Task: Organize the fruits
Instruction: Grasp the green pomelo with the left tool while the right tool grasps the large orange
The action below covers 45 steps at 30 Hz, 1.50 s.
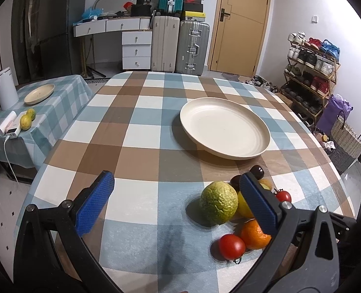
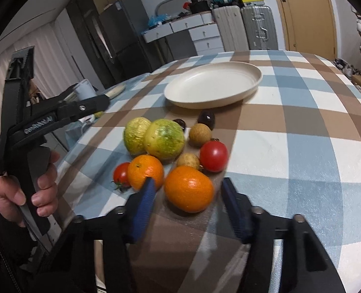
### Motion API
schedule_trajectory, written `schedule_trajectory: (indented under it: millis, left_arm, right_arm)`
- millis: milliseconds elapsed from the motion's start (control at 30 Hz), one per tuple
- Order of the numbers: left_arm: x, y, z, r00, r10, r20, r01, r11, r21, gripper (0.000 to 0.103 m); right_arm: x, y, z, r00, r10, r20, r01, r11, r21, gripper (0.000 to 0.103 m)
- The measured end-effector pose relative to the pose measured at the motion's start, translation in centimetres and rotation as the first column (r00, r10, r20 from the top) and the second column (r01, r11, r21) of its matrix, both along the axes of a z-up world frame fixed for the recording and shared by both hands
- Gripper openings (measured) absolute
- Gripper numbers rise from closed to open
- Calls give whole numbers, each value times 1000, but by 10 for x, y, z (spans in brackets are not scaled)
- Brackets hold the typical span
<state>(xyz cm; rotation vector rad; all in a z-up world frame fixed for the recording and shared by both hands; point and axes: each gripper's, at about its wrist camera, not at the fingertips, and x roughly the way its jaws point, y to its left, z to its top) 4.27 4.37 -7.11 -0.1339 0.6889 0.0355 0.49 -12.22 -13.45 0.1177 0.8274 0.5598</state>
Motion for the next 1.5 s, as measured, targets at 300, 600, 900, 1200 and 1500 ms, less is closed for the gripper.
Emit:
schedule_trajectory:
  millis: [300, 600, 900, 1200, 1500]
  left_arm:
    - [3, 16, -12, 997, -34, -62, 27, 994, -108, 102]
    - [11, 16, -24, 991, -74, -113, 55, 985, -163, 102]
    - [32, 7, -44, 973, -140, -182, 96, 968, -233, 102]
    - [52, 14, -65, 953, -200, -227, 104, 921, -376, 88]
    - [70, 16, -73, 926, -304, -224, 161, 855, -494, 43]
  right_arm:
    - [0, -7, -3, 1000, -3, -29, 5, 999, 44, 42]
    - [-4, -17, 0, 1000, -21, -12, 22, 996, 81, 42]
    - [-7, -28, 5, 999, -36, 14, 35, 993, 114, 42]
    - [-1, -35, 8, 999, -45, 27, 41, 991, 129, 42]
    - [9, -30, 14, 999, -26, 35, 22, 992, 123, 42]
